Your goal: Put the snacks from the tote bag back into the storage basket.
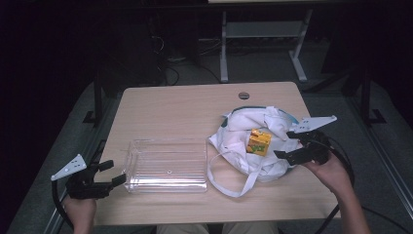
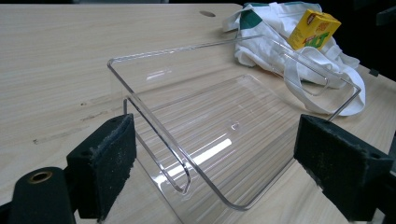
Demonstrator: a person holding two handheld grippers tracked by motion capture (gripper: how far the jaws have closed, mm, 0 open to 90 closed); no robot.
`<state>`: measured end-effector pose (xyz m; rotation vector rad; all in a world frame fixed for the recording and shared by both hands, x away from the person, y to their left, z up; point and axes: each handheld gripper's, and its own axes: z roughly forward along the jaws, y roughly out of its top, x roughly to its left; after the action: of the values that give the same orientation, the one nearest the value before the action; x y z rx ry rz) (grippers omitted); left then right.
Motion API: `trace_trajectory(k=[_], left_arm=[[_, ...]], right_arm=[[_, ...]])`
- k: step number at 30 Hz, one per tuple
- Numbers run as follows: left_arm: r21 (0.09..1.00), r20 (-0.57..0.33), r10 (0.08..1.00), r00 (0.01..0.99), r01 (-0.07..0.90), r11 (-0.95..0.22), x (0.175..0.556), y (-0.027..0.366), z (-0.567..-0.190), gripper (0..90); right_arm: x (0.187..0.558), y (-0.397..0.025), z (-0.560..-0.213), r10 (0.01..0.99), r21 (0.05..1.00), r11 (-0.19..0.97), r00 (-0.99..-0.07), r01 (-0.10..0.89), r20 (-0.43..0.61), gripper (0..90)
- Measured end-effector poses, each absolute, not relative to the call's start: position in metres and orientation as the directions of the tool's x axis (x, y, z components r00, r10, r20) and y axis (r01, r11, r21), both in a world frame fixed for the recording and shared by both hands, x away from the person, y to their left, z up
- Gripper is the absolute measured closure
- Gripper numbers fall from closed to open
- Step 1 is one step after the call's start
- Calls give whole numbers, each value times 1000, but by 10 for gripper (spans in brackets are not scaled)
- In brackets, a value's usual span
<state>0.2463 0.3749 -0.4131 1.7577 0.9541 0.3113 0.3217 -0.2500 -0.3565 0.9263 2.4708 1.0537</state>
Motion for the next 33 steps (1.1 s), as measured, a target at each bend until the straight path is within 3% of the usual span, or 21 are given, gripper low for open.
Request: trace_trajectory(k=[33], left_arm=[[888, -236, 728, 643, 448, -108, 246, 378, -412, 128]], right_arm=[[363, -208, -351, 563, 609, 669, -825, 427, -40, 156]])
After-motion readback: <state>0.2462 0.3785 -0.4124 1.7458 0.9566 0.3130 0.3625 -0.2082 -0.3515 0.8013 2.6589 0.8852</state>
